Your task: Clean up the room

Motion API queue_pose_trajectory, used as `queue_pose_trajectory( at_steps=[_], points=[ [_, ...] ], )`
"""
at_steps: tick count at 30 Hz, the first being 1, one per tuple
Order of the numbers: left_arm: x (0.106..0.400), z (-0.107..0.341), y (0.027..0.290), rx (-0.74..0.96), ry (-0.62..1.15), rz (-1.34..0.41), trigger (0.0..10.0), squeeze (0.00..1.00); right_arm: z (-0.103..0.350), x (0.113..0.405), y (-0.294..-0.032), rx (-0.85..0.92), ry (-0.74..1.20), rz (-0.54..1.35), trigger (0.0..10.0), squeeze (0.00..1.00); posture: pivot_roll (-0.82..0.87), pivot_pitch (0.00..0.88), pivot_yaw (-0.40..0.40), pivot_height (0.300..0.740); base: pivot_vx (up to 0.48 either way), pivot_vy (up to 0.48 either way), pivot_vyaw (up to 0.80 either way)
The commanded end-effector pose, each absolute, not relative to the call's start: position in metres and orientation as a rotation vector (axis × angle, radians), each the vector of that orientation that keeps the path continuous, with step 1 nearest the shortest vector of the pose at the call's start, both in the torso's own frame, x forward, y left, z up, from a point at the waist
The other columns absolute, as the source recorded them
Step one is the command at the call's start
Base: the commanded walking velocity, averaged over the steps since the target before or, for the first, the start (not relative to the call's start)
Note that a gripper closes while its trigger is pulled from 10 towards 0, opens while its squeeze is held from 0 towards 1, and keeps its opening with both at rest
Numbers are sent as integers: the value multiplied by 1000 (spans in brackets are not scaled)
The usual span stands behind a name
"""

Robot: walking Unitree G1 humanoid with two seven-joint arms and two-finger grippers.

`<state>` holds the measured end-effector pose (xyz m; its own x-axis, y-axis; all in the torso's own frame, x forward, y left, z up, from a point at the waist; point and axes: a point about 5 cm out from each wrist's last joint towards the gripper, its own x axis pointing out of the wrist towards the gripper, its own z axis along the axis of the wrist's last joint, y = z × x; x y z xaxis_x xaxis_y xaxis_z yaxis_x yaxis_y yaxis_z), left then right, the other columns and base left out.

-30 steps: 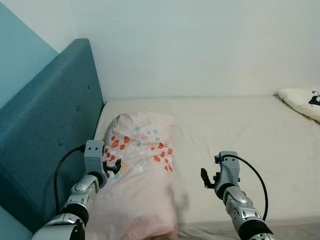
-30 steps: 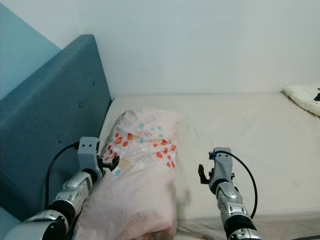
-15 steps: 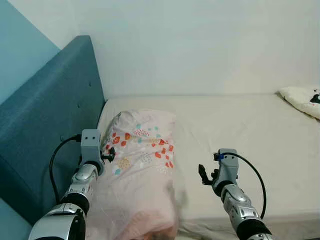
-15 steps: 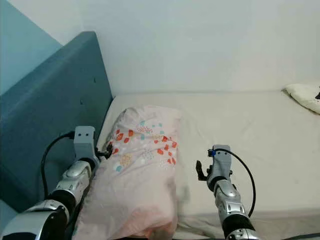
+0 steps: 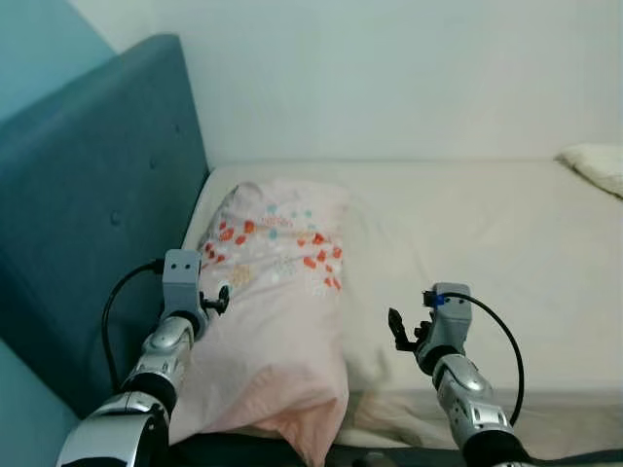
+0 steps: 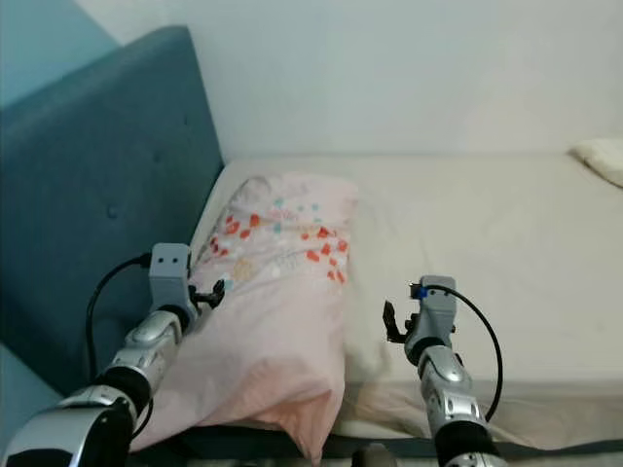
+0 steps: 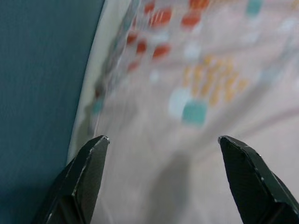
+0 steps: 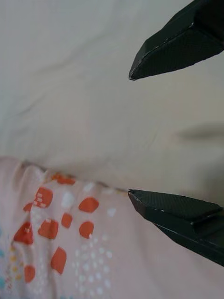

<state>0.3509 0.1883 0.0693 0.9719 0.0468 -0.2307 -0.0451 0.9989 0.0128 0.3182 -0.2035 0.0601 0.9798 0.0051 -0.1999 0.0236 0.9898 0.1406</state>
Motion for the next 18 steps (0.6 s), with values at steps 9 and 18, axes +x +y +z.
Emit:
queue_pose_trajectory(
  at_steps=[9,18],
  points=[
    [356,84,211,0,188,129,10000,0,95,329,-172,269,72,161,10000,0,-6,101,15,545,0,0,0],
    [364,99,213,-113,125,95,10000,0,113,332,-147,349,27,256,10000,0,-11,161,29,505,0,0,0]
  ],
)
